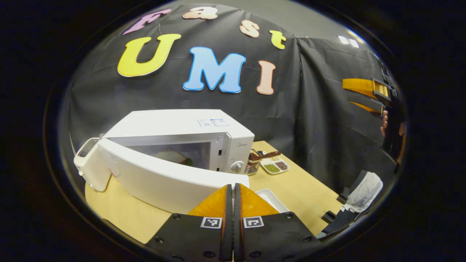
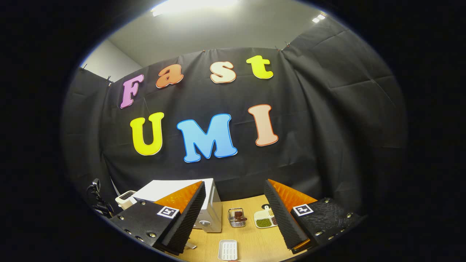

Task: Open the microwave oven with the left hand, put the food in, and close the microwave oven.

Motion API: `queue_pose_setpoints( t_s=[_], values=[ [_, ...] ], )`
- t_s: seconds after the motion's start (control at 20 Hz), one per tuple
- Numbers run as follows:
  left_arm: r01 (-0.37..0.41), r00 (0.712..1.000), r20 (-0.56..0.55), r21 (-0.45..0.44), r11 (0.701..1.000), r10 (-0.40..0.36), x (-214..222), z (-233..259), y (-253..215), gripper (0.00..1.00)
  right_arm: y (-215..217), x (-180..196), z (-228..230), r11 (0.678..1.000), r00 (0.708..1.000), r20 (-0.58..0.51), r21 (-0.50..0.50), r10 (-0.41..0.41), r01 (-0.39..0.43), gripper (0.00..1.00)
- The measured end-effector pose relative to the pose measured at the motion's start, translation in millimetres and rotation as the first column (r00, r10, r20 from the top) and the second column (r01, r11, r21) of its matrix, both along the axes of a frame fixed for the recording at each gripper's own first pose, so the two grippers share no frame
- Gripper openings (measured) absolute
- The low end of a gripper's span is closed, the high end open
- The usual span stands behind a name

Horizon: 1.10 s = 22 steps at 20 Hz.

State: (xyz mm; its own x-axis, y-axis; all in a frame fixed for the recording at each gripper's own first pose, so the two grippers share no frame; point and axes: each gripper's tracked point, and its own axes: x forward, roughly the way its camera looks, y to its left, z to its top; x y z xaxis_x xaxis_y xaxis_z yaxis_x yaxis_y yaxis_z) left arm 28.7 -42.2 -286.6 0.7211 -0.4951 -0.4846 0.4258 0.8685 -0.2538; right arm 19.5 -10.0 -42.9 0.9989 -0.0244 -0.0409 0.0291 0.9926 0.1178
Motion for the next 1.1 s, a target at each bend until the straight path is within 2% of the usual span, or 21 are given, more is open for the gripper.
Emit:
queue_pose_setpoints(
  t_s=[1.1],
  values=[
    [-0.099, 0.993, -0.066, 0.011, 0.995, 0.100, 86, -23, -32, 0.06, -37, 43, -13, 1.000, 0.999, -0.040, 0.011, 0.011, -0.011, 0.98]
  ],
)
